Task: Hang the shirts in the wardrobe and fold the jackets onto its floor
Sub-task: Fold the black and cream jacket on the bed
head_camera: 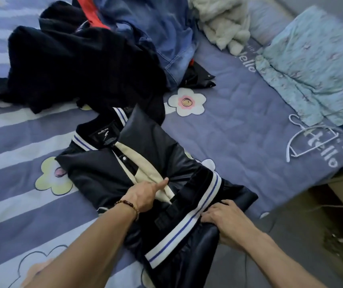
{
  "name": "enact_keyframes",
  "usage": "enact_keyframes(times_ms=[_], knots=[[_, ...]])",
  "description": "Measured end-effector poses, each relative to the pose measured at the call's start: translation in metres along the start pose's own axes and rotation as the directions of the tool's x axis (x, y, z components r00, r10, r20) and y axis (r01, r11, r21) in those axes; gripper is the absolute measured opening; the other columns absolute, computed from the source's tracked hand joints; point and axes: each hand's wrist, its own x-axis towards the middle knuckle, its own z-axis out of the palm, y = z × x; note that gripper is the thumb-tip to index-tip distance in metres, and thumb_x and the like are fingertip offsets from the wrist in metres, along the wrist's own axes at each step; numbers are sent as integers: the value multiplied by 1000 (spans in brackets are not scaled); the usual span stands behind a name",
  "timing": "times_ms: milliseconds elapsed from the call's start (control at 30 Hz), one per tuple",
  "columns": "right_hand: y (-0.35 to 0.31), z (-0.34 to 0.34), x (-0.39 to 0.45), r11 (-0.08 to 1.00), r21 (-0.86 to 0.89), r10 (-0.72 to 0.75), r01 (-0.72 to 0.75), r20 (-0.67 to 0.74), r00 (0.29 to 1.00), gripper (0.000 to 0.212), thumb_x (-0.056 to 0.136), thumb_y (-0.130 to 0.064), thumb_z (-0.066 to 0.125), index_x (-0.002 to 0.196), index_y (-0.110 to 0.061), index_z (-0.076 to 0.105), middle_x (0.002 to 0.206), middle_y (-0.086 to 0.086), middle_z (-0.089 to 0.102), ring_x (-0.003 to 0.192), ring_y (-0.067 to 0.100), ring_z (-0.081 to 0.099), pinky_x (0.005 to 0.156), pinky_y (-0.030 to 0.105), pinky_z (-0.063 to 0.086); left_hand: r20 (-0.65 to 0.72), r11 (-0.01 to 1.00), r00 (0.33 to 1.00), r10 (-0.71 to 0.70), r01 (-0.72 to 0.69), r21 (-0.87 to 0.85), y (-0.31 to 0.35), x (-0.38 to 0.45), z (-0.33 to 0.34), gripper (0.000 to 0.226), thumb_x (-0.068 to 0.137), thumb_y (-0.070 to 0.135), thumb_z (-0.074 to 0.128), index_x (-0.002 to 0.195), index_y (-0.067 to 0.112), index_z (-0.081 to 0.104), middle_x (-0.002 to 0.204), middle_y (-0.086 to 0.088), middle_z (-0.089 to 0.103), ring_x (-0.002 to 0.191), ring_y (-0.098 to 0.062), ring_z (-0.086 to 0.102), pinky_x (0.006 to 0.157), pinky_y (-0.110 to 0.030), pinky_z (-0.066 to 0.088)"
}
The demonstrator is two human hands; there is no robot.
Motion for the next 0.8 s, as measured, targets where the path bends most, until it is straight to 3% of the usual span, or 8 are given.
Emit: enact_keyframes(times_ms=[67,133,233,300,400,533,667,800], knots=[[-9,-31,-2,999,41,30,-33,73,997,40,81,-17,53,116,-34,63,119,-10,63,122,13,49,110,38,23,-18,996,999,-27,26,-86,0,-12,2,82,88,1,42,155,38,14,137,-6,56,123,-27,54,101,-36,44],[-19,-71,3,994,89,60,-70,109,992,38,80,-12,51,109,-31,66,111,-3,67,115,20,55,98,33,29,3,926,996,-84,80,-369,-4,-34,1,60,96,16,45,151,38,31,137,-6,57,127,-24,52,106,-30,39],[-28,-132,21,984,115,111,-133,186,976,46,70,-15,41,99,-42,66,110,7,67,109,32,59,79,27,31,54,594,997,-59,78,-801,-15,-82,-20,38,106,38,36,141,31,49,139,4,55,130,-13,49,111,-25,34],[-38,-176,39,981,125,120,-149,214,969,42,68,-15,36,89,-36,65,105,8,64,103,33,59,79,31,40,117,339,988,-105,146,-929,-22,-122,-42,46,105,49,24,125,33,62,125,9,64,119,-9,56,103,-27,40],[-64,-240,76,984,141,74,-109,232,970,32,78,-2,40,80,-23,65,93,7,63,91,30,58,73,31,46,142,77,972,-187,159,-984,-38,-158,-55,70,93,74,23,108,30,76,112,10,73,110,-10,62,94,-28,44],[-93,-281,145,990,139,13,-32,135,991,19,79,-9,48,77,-23,60,85,2,61,87,27,58,66,28,42,118,-381,924,-364,-32,-924,-54,-169,-56,83,76,90,32,106,26,75,110,-4,74,111,-30,64,109,-52,38],[-94,-262,221,989,-142,-57,37,-136,989,33,81,-29,60,114,-27,59,113,1,63,112,25,56,91,41,36,130,-529,882,-453,-148,-836,-69,-150,-59,78,77,82,28,112,24,67,110,-2,74,107,-25,65,91,-46,49],[-58,-228,253,992,-123,-84,32,-446,891,60,86,-47,61,138,-19,47,139,3,51,132,24,43,113,48,26,170,-583,807,-565,-245,-774,-83,-111,-55,65,74,69,68,120,23,66,117,-2,72,109,-22,66,102,-44,45]])
